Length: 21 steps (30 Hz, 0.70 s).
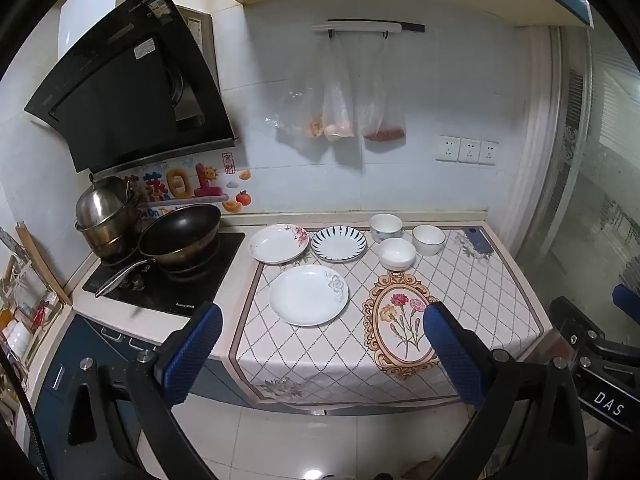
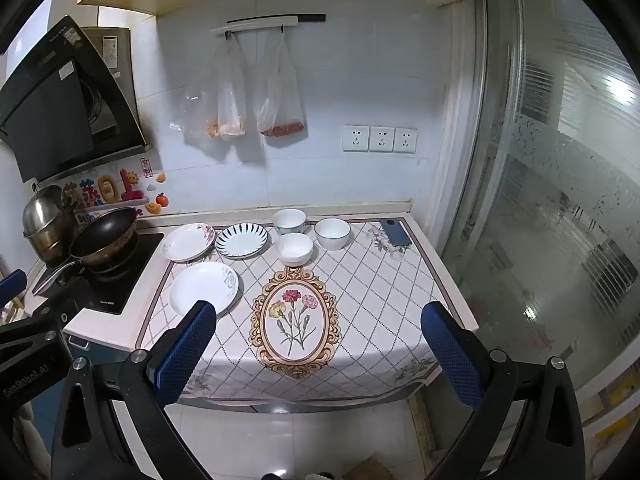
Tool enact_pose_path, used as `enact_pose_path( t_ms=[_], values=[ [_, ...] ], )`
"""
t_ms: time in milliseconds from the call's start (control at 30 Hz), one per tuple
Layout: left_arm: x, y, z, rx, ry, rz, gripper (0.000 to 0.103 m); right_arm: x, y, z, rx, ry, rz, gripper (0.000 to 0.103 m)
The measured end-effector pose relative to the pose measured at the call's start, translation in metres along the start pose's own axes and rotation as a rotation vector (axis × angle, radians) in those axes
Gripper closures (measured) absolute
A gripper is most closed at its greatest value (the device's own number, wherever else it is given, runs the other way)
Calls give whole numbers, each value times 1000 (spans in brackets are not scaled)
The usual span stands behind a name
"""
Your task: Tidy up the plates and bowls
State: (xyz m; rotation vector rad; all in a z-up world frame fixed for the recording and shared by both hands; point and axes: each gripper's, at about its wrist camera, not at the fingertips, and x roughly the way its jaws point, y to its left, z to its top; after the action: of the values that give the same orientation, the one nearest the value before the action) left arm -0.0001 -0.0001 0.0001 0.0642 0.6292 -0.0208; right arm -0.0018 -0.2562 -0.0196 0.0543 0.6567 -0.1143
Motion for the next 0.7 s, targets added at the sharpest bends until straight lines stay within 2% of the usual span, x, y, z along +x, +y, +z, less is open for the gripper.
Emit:
enact_pose_path(
  t_ms=[700],
  values=[
    [-2,2,-7,-29,3,21,0,5,2,3,-1,1,22,0]
  ],
)
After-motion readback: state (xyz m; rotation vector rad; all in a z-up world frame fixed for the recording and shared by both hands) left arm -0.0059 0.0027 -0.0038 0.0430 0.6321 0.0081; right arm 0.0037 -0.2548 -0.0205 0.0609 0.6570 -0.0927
